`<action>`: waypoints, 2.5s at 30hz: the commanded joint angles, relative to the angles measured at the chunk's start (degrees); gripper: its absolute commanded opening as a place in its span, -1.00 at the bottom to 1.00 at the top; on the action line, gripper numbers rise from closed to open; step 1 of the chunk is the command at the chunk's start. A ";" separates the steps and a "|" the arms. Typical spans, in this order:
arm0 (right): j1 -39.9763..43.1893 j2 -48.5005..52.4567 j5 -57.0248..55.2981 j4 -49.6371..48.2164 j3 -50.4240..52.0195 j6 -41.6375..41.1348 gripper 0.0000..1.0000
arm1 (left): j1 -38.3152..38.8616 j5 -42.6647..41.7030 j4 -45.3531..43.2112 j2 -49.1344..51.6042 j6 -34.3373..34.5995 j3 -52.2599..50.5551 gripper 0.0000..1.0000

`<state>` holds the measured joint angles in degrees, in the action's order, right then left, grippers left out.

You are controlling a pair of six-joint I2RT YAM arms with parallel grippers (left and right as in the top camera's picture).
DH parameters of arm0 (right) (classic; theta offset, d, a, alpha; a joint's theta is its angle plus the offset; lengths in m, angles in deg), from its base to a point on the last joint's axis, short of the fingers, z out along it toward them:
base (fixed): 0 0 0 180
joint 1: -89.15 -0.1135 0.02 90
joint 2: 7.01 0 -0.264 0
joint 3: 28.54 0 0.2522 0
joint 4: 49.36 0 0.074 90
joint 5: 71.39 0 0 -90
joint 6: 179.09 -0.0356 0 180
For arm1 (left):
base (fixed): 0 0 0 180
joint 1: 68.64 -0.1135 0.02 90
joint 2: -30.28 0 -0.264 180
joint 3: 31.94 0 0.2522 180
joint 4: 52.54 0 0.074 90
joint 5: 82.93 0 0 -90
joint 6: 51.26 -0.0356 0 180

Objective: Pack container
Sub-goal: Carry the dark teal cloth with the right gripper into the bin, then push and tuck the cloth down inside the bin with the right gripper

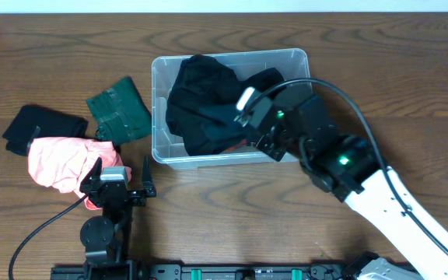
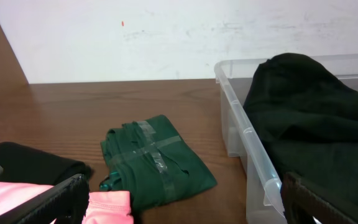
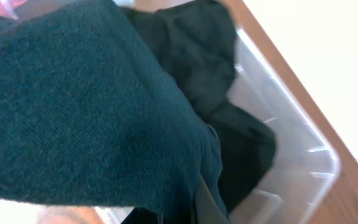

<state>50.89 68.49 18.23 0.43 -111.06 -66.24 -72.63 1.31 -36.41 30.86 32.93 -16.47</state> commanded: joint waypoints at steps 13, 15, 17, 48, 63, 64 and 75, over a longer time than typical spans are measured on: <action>-3.08 1.25 4.11 -6.95 -0.90 -3.41 -0.92 | -0.17 -0.37 1.01 -0.35 0.50 -1.49 0.96; -3.06 1.25 6.58 -6.64 -0.90 -4.61 -0.91 | -0.17 -0.37 0.98 -0.35 0.50 -1.49 0.96; -3.06 1.27 8.31 -5.86 -0.90 -6.21 -0.92 | -0.17 -0.37 0.98 -0.35 0.50 -1.49 0.96; -9.40 17.49 1.97 -16.94 -0.90 -9.57 -0.98 | -0.17 -0.39 1.01 -0.35 0.50 -1.49 0.96; -11.63 8.35 -2.34 -19.30 -0.92 -6.01 0.58 | -0.17 -0.37 1.01 -0.35 0.50 -1.49 0.96; -11.61 7.87 -3.93 -20.15 -0.92 -6.05 0.50 | -0.17 -0.39 1.01 -0.35 0.50 -1.49 0.96; -8.68 14.01 1.09 -21.68 -0.90 -11.13 -0.79 | -0.17 -0.39 1.01 -0.35 0.50 -1.49 0.96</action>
<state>41.40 78.83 14.34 -22.17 -111.32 -75.07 -72.63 1.29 -36.41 30.86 32.93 -16.47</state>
